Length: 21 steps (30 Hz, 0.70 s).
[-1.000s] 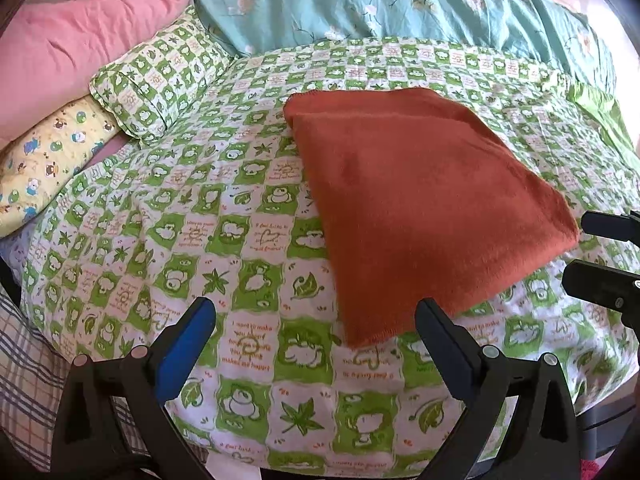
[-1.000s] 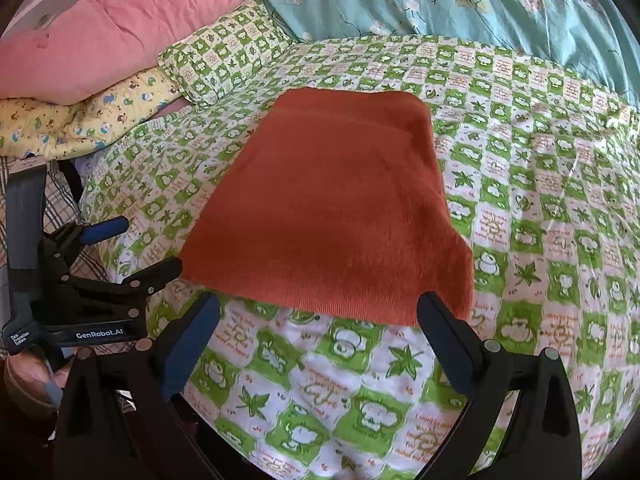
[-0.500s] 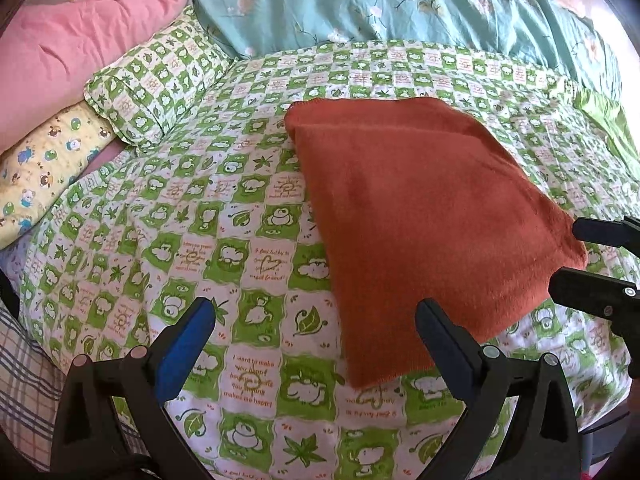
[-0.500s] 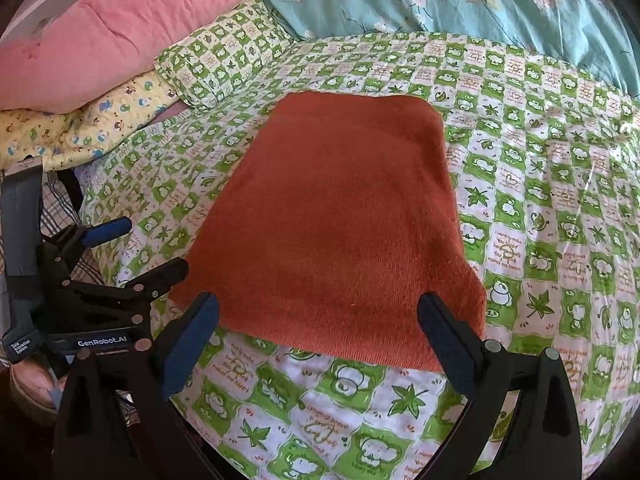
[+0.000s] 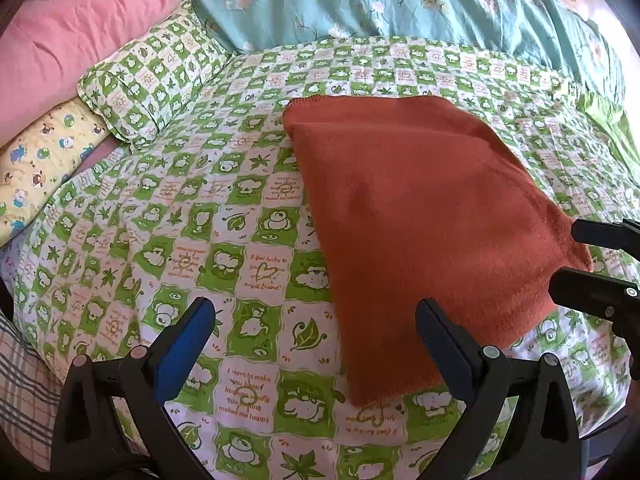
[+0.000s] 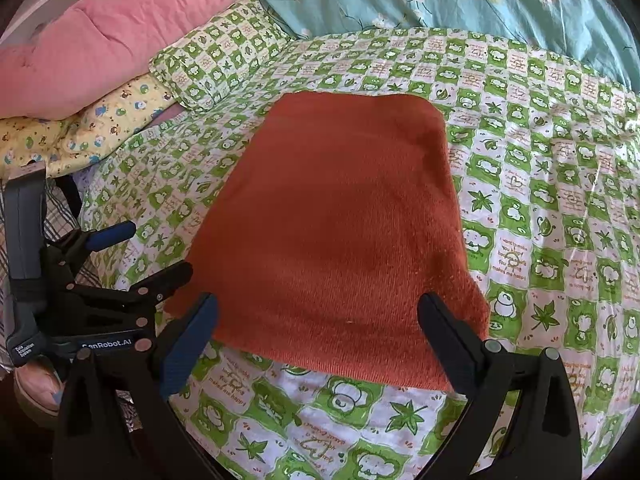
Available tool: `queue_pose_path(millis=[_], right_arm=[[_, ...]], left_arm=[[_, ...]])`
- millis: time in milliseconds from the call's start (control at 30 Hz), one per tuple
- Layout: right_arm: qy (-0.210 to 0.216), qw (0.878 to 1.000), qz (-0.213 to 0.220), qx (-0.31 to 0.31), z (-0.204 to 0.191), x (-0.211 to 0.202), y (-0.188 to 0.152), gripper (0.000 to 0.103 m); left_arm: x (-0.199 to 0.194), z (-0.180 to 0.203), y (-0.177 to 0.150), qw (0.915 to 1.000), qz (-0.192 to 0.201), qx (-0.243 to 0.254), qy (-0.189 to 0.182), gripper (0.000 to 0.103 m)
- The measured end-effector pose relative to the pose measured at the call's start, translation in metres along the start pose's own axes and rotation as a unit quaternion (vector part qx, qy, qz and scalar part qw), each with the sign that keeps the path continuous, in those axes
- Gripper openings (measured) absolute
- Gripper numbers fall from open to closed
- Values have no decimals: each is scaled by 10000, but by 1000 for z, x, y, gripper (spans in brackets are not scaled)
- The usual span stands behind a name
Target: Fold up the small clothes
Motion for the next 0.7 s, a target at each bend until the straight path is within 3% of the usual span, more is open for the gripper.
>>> queue_pose_path(millis=[700], right_arm=[[38,10000,-10,7,-5,6,7,99]], left_arm=[[6,-7,6,10000,-26,-70,-50,101]])
Point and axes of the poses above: each gripper's, at about its wrist camera, not at the fingertips, and x roughly the way its jaws point, z to its right, y to its top, the point moved 2 cm from there along x, roughly the way its jaws point, and after that the axes turned 13 degrees about x, right-handed, at the moved point
